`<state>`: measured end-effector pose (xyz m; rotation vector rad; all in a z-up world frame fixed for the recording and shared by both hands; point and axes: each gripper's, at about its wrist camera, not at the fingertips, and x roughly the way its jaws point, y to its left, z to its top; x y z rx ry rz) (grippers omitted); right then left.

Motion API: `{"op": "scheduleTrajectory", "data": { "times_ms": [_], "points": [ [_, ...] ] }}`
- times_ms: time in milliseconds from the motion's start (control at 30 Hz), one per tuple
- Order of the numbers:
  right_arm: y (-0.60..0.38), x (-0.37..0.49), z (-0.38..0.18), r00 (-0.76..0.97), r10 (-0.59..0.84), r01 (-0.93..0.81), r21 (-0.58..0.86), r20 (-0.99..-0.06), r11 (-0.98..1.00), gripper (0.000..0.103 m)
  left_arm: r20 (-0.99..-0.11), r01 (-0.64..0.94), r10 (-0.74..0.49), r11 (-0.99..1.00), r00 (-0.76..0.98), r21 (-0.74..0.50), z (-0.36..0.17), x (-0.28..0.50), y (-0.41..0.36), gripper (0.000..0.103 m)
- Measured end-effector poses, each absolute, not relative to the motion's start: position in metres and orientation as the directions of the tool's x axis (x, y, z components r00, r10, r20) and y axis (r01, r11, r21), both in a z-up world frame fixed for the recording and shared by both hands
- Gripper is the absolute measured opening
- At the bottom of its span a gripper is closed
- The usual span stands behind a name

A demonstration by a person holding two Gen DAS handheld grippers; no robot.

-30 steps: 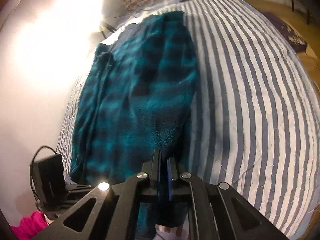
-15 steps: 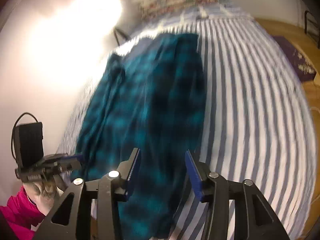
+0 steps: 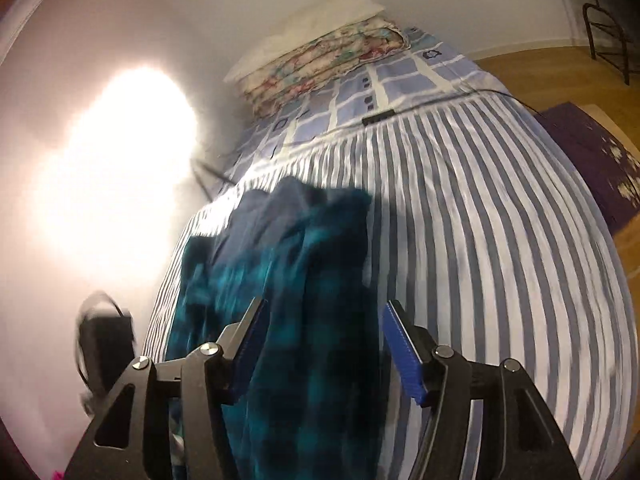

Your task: Fold large clothes

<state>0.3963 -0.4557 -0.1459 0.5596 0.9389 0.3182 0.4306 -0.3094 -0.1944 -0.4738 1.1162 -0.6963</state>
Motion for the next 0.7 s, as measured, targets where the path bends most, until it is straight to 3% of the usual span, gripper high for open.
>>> {"op": "scheduleTrajectory", "data": {
  "times_ms": [67,133,167,300,333,400,433,467,533,700],
  "points": [
    [-0.452,0.431,-0.155,0.55,0.493,0.006,0.594,-0.674,0.805,0.069,-0.63,0.269,-0.738,0.675,0.242,-0.687,-0.21,0.44,-0.313,0.043],
    [-0.443,0.464,-0.167,0.525,0.498,0.024,0.597,-0.69,0.802,0.069,-0.604,0.295,-0.768,0.639,0.212,-0.71,-0.218,0.442,-0.318,0.027],
    [-0.435,0.479,-0.174,0.504,0.502,0.029,0.595,-0.702,0.803,0.069,-0.59,0.313,-0.784,0.619,0.192,-0.721,-0.221,0.443,-0.323,0.011],
    [-0.399,0.518,-0.2,0.41,0.517,0.011,0.571,-0.751,0.821,0.068,-0.51,0.378,-0.845,0.53,0.16,-0.759,-0.215,0.44,-0.334,0.005],
    [-0.388,0.523,-0.205,0.388,0.511,-0.007,0.553,-0.767,0.833,0.064,-0.495,0.39,-0.855,0.513,0.154,-0.765,-0.212,0.44,-0.336,0.004],
    [-0.368,0.53,-0.213,0.34,0.486,-0.05,0.5,-0.806,0.864,0.047,-0.48,0.419,-0.865,0.494,0.149,-0.761,-0.208,0.44,-0.341,0.004],
    [-0.362,0.532,-0.217,0.32,0.471,-0.058,0.479,-0.822,0.876,0.021,-0.473,0.424,-0.869,0.487,0.146,-0.764,-0.207,0.441,-0.341,0.003],
    [-0.359,0.531,-0.217,0.318,0.455,-0.058,0.463,-0.831,0.885,0.011,-0.467,0.427,-0.872,0.481,0.146,-0.766,-0.207,0.441,-0.341,0.003],
    [-0.361,0.527,-0.212,0.338,0.433,-0.057,0.441,-0.836,0.896,0.002,-0.462,0.422,-0.876,0.475,0.142,-0.772,-0.209,0.442,-0.341,0.003],
    [-0.4,0.51,-0.18,0.439,0.385,-0.009,0.425,-0.812,0.905,0.0,-0.453,0.378,-0.878,0.476,0.156,-0.794,-0.216,0.446,-0.323,0.004]
  ]
}}
